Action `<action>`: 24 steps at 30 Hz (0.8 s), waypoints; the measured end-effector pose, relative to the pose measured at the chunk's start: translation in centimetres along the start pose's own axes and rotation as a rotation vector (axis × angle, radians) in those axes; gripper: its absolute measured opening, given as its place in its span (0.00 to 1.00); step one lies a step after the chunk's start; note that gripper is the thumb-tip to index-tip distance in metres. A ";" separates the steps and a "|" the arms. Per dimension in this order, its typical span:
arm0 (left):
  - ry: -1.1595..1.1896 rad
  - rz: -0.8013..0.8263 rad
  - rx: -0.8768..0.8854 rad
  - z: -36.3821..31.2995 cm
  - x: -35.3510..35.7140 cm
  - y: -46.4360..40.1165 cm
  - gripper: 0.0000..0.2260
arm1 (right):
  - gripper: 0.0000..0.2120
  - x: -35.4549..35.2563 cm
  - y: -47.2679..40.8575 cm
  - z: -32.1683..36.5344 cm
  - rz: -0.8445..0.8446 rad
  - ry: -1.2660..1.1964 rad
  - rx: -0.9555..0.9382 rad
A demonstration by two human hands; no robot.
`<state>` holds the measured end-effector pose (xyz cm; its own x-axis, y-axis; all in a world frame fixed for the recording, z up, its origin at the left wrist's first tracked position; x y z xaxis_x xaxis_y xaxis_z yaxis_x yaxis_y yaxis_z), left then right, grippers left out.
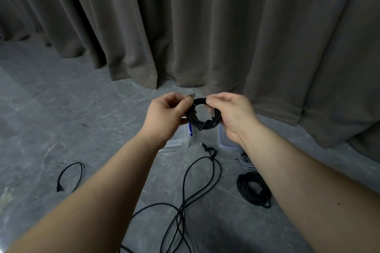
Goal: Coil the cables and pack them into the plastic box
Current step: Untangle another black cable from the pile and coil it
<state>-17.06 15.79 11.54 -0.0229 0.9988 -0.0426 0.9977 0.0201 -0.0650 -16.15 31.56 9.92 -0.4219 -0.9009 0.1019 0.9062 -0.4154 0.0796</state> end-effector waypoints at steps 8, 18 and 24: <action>0.014 -0.016 -0.108 1.3 0.2 -0.3 0.04 | 0.05 -0.2 0.3 -0.1 0.005 -0.042 -0.027; 0.080 -0.283 -0.071 3.5 -0.3 -0.5 0.05 | 0.09 -1.3 0.3 -2.7 0.088 -0.063 0.186; 0.078 -0.228 -0.137 5.4 1.6 -0.2 0.03 | 0.07 -3.6 -0.5 -3.7 0.021 -0.031 0.179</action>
<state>-17.62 17.14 6.11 -0.2479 0.9682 0.0347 0.9669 0.2450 0.0715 -15.02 34.56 5.85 -0.4058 -0.9039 0.1353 0.8963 -0.3646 0.2523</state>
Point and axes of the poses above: each hand's wrist, its own y-axis away from the middle knuckle, its own x-axis out of the palm, z = x × y, the point moved 7 cm from there along -y, towards the middle knuckle, and after that the axes turned 9 degrees about -z, right-handed, at the moved point
